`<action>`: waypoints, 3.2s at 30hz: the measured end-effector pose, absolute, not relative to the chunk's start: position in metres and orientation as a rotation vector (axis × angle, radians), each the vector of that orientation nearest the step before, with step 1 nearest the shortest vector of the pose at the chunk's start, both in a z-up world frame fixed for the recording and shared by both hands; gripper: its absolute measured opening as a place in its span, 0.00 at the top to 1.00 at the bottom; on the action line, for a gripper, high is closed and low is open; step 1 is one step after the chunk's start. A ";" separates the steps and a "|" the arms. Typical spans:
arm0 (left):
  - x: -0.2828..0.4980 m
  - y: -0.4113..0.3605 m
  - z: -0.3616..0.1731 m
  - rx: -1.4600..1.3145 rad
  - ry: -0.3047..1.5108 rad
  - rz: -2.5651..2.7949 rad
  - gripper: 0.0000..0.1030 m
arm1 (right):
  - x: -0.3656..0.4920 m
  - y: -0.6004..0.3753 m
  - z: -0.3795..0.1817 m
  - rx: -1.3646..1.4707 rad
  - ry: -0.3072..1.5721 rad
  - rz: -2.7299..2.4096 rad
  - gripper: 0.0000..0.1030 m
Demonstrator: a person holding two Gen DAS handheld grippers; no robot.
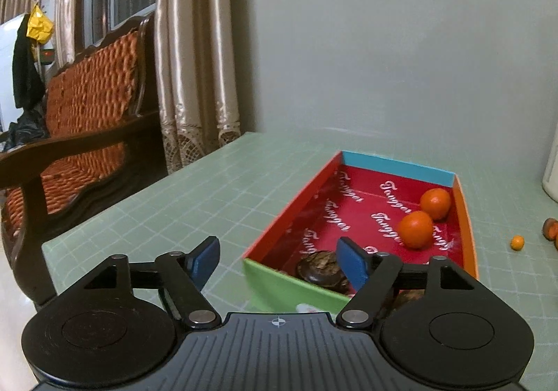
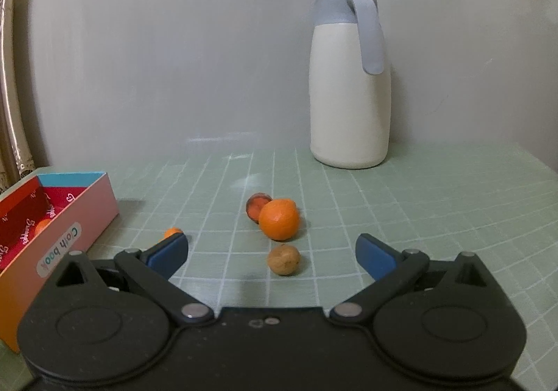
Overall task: Organize fruits
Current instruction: 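Move the right tool to the brown nut and close on it, then carry the brown nut with the right gripper into the red box and release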
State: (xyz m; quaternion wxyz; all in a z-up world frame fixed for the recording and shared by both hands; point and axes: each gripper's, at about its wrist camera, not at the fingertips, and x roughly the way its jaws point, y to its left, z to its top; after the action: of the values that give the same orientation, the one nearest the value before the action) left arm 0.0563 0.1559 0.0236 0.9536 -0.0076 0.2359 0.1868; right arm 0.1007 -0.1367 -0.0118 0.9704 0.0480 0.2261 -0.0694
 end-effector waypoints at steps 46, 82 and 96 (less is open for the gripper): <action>0.032 0.184 0.019 -0.017 0.449 0.438 0.03 | 0.133 -0.151 -0.030 0.211 0.600 -0.081 0.77; -0.004 0.248 0.010 -0.097 0.466 0.614 0.03 | 0.099 0.004 0.016 0.057 0.433 0.496 0.77; -0.009 0.255 0.008 -0.109 0.467 0.617 0.03 | 0.100 0.048 0.006 -0.015 0.509 0.544 0.76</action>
State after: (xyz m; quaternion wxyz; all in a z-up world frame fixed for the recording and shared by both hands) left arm -0.0094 0.2546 0.0078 0.9246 -0.0530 0.2276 0.3008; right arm 0.0998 0.0483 0.0060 0.9315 -0.0071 0.2484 0.2657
